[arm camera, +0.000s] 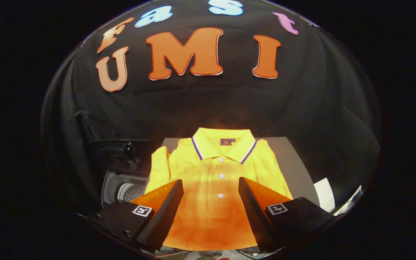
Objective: Put the clothes into the washing machine and then close the washing machine lid.
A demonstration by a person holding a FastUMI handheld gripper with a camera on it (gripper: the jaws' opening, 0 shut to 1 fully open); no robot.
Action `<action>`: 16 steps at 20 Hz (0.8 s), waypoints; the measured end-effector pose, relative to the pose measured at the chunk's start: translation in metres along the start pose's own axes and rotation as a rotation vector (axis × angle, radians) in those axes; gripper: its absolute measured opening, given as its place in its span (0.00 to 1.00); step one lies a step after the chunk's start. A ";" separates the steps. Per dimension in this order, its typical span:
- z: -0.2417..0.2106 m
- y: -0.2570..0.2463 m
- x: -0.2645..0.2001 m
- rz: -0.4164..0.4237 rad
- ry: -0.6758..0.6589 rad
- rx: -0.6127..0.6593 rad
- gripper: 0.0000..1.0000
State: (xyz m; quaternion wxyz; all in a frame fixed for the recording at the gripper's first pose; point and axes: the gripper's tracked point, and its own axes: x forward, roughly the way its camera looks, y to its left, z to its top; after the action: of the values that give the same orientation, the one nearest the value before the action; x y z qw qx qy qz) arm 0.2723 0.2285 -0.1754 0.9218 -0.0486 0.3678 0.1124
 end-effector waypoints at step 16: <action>-0.031 -0.013 0.035 -0.015 0.143 0.004 0.89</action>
State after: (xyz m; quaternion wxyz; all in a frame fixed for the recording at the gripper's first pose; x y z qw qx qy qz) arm 0.2797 0.2161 -0.2221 0.8940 -0.0576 0.4327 0.1009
